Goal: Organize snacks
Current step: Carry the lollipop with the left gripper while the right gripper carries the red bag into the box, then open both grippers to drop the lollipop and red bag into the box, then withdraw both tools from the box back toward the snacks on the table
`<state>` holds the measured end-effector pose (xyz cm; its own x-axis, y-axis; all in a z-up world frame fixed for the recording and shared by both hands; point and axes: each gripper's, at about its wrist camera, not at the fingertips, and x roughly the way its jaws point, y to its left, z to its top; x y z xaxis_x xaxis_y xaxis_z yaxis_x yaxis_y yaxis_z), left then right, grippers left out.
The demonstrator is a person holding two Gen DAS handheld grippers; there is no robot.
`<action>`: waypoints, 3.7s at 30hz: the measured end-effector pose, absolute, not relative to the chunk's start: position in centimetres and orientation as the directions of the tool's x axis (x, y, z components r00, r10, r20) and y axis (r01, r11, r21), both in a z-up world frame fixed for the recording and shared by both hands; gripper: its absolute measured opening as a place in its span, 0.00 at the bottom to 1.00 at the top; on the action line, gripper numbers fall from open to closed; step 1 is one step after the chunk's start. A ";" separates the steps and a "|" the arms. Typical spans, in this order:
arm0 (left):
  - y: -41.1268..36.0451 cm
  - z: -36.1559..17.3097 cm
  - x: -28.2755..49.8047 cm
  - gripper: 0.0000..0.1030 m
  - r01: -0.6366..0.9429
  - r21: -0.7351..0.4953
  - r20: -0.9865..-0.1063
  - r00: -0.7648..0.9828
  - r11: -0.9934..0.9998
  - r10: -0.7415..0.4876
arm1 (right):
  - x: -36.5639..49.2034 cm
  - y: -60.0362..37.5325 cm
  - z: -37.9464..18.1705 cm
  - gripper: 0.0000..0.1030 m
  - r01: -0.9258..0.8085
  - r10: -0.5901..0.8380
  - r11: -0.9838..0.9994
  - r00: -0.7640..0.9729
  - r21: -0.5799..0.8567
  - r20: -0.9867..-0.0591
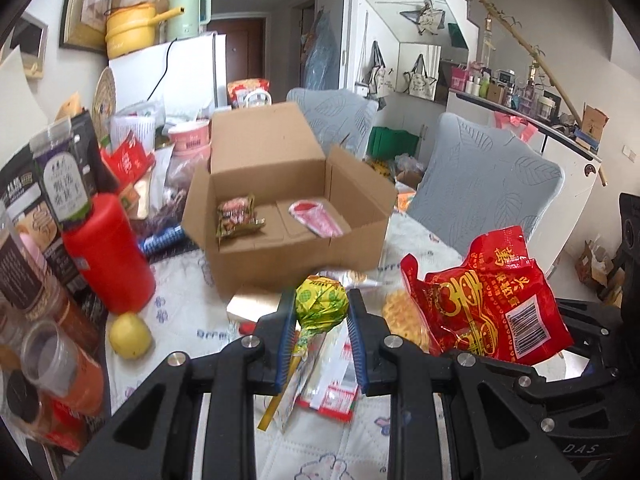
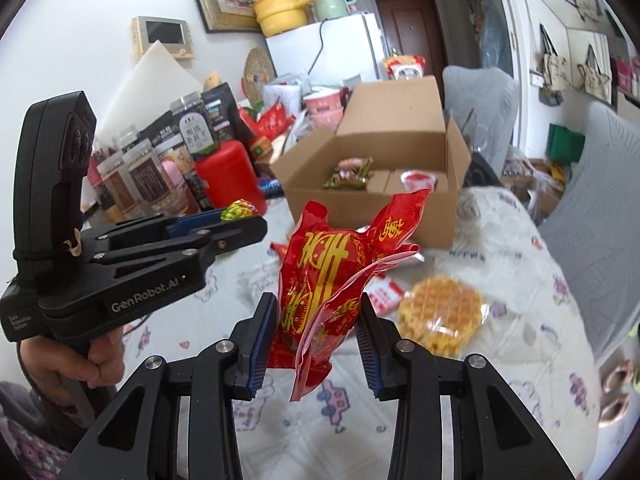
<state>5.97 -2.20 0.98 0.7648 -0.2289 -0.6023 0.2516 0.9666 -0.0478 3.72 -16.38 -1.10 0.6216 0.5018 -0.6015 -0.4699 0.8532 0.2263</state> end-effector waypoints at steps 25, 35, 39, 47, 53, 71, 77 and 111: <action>-2.0 5.6 20.1 0.24 0.252 0.015 -0.496 0.842 0.968 -0.211 | 17.3 -15.7 3.8 0.37 -0.474 0.455 0.873 0.714 0.111 -0.532; -0.8 3.3 27.6 0.24 0.217 0.005 -0.570 0.803 0.976 -0.176 | 24.9 -14.5 2.1 0.37 -0.467 0.427 0.880 0.692 0.090 -0.582; -0.4 1.6 30.1 0.24 0.193 0.003 -0.611 0.777 0.981 -0.151 | 27.6 -13.7 0.7 0.37 -0.469 0.421 0.878 0.666 0.093 -0.616; -0.6 -2.0 33.9 0.24 0.169 0.035 -0.694 0.713 0.985 -0.097 | 31.3 -12.4 -2.3 0.37 -0.464 0.387 0.882 0.617 0.081 -0.685; -0.8 -4.5 35.8 0.24 0.154 0.035 -0.765 0.640 0.988 -0.073 | 33.2 -11.7 -4.4 0.38 -0.464 0.361 0.882 0.554 0.082 -0.750; -1.3 -8.6 37.4 0.29 0.108 0.071 -0.881 0.473 0.992 0.011 | 35.1 -10.6 -7.7 0.42 -0.435 0.235 0.900 0.473 0.007 -0.849; -2.3 -8.1 37.0 0.53 0.104 0.111 -0.869 0.493 0.988 0.046 | 34.6 -10.8 -7.3 0.42 -0.416 0.184 0.908 0.484 -0.040 -0.856; -2.0 9.6 21.9 0.61 0.088 0.106 -0.615 0.788 0.991 -0.004 | 21.2 -13.4 8.5 0.48 -0.369 0.231 0.924 0.750 -0.103 -0.620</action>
<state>21.88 -2.04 9.57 0.7885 -0.0042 -0.6151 0.0878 0.9905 0.1058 21.23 -13.44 8.48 0.7499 0.2307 -0.6200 -0.3691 0.9237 -0.1028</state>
